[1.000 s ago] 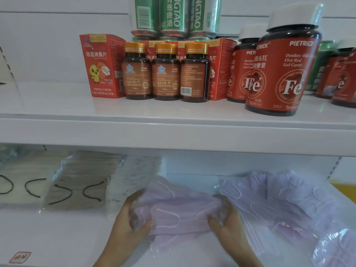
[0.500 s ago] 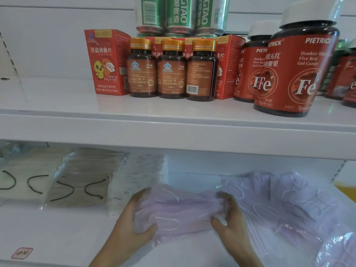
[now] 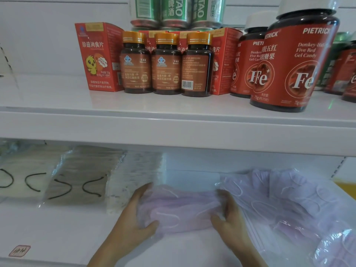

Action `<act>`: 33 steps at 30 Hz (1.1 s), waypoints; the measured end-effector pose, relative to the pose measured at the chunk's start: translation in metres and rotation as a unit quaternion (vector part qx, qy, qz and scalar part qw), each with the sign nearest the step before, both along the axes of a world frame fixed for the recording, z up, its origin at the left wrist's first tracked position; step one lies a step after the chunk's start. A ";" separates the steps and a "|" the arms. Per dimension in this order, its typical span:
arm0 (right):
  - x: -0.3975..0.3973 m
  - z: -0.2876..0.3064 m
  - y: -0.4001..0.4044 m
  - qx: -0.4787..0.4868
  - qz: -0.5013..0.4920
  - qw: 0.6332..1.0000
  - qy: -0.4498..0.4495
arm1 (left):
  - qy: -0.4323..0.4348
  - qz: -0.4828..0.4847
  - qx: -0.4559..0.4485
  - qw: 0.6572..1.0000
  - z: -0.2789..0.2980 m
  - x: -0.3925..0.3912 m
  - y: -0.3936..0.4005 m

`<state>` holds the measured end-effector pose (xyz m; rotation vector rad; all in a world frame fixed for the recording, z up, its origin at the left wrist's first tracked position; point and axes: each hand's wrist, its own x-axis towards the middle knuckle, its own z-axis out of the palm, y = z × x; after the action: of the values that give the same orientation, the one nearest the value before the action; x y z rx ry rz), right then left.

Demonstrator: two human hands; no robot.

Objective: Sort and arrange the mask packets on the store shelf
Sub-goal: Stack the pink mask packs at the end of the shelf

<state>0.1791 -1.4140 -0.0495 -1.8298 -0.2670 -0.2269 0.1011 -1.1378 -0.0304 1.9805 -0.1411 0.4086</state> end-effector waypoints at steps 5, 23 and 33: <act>-0.002 -0.003 0.006 -0.001 0.016 1.000 -0.015 | 0.004 0.019 -0.037 0.999 -0.012 0.000 -0.009; 0.010 -0.007 0.010 0.005 -0.009 1.000 -0.011 | 0.011 0.035 -0.060 0.998 -0.019 0.003 -0.009; 0.009 -0.007 0.006 0.029 0.007 1.000 0.000 | 0.023 0.029 -0.079 0.996 -0.024 0.000 -0.010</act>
<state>0.1878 -1.4084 -0.0561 -1.7692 -0.2714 -0.2228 0.1012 -1.1473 -0.0549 1.8404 -0.0211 0.4002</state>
